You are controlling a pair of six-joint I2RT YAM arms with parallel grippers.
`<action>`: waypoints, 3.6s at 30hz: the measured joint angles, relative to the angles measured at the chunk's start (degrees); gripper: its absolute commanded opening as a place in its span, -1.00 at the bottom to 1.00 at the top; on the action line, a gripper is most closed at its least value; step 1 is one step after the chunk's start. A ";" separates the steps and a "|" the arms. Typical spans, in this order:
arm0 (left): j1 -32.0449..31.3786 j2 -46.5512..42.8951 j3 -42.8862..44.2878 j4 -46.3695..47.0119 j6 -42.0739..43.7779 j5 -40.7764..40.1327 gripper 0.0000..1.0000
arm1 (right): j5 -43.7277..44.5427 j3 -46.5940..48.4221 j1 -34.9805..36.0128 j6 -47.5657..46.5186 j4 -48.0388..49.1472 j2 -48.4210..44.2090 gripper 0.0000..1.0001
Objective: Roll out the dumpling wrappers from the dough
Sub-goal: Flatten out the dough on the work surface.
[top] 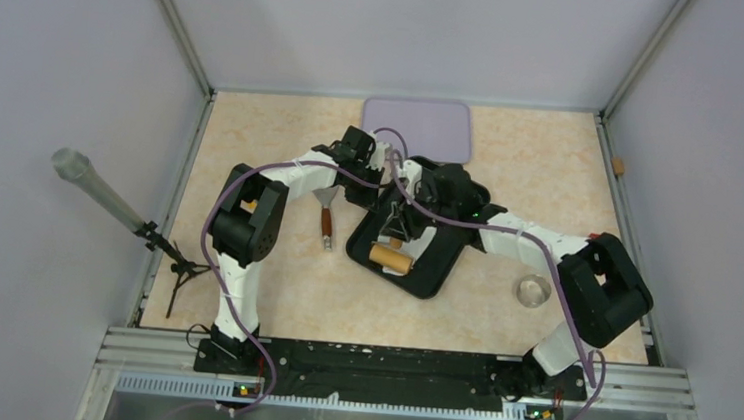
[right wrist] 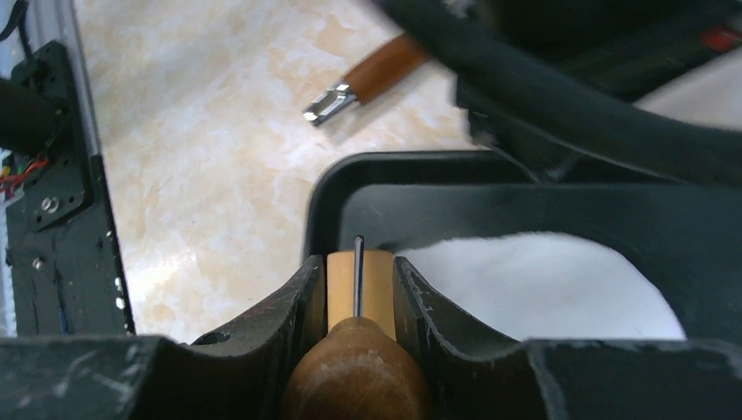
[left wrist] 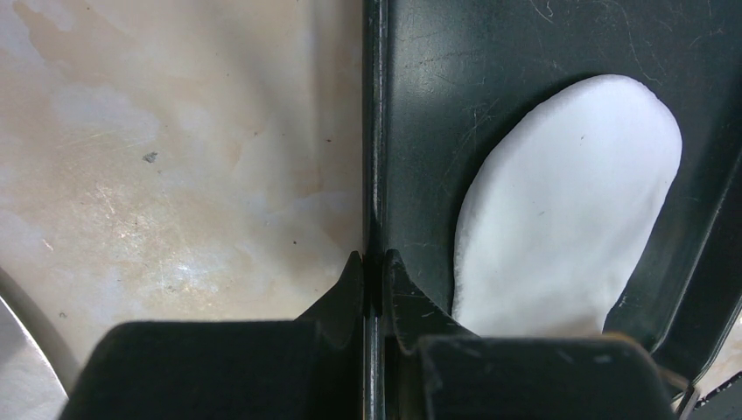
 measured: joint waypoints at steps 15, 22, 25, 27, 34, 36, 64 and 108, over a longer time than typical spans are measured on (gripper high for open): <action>0.52 0.02 -0.33 0.57 -1.33 1.11 -1.00 | 3.96 -0.66 -9.53 8.81 2.47 0.33 -1.00; 0.74 0.02 -0.55 0.92 -1.64 1.60 -1.00 | 1.14 -3.50 -4.48 10.29 4.55 -0.24 -1.00; 0.74 0.02 -0.59 0.96 -1.73 1.62 -1.00 | 0.26 -3.82 -3.58 10.34 4.59 -0.48 -1.00; 0.74 0.02 -0.59 0.96 -1.75 1.64 -1.00 | 0.44 -3.82 -3.52 10.45 4.48 -0.55 -1.00; 0.83 0.02 -0.59 0.96 -2.05 1.68 -1.00 | 1.73 -1.29 -8.17 10.67 0.17 -0.20 -1.00; 0.87 0.02 -0.61 0.98 -2.38 1.68 -1.00 | 3.37 0.13 -10.91 10.21 -1.03 0.04 -1.00; 0.96 0.02 -0.66 1.05 -2.64 1.70 -1.00 | 1.18 -5.44 -7.56 11.58 3.85 -2.16 -1.00; 0.63 5.25 9.75 -8.52 6.49 1.05 -1.00 | 16.59 -5.42 -11.96 16.35 6.05 -4.09 -1.00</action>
